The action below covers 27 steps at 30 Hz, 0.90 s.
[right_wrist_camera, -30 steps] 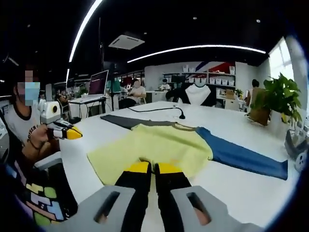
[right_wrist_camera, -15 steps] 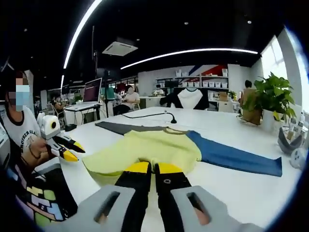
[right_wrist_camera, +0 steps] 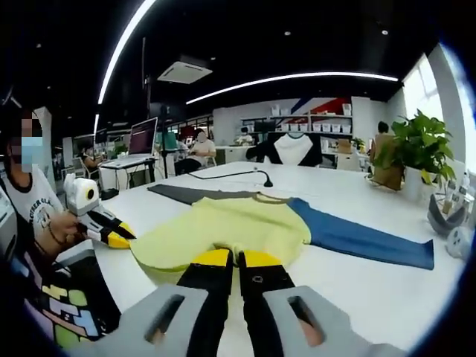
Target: Fold the garment on the visible template until the final outline fits inside the template.
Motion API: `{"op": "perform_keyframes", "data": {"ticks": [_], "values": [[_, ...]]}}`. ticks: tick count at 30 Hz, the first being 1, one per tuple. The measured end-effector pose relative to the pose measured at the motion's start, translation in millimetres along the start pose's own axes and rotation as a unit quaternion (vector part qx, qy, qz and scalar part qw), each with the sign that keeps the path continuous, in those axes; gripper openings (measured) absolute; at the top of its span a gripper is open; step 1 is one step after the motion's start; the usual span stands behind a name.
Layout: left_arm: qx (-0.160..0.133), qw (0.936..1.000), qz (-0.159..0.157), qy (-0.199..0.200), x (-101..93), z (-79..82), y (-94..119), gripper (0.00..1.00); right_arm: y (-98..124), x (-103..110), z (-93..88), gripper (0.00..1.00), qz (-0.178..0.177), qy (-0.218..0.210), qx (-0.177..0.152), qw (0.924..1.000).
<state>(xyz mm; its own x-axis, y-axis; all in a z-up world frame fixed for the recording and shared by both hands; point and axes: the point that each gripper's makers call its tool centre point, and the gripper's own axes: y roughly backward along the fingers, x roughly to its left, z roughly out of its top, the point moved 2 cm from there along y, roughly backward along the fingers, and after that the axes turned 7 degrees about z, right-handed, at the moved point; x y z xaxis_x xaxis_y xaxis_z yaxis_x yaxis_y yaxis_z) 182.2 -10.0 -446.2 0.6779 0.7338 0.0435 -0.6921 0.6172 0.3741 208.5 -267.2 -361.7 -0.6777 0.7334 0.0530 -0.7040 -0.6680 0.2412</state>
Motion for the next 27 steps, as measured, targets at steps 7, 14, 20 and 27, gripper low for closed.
{"op": "perform_keyframes", "data": {"ticks": [7, 14, 20, 27], "values": [[-0.033, 0.9993, 0.017, 0.000, 4.5, 13.5, 5.5, 0.03, 1.8, 2.5, -3.1, 0.00, 0.003, 0.001, 0.005, 1.0000], [-0.071, 0.9970, 0.029, -0.007, 9.5, 43.3, 16.1, 0.03, 4.1, 1.8, -3.7, 0.00, 0.003, 0.000, 0.005, 1.0000], [-0.093, 0.9949, 0.036, -0.019, 13.0, 65.0, 18.7, 0.03, 5.8, 0.4, -5.5, 0.00, 0.004, -0.001, 0.007, 1.0000], [-0.118, 0.9916, 0.030, -0.044, 12.6, 102.6, 10.4, 0.03, 9.1, -3.0, -7.9, 0.00, 0.002, -0.005, 0.010, 0.9999]]}}
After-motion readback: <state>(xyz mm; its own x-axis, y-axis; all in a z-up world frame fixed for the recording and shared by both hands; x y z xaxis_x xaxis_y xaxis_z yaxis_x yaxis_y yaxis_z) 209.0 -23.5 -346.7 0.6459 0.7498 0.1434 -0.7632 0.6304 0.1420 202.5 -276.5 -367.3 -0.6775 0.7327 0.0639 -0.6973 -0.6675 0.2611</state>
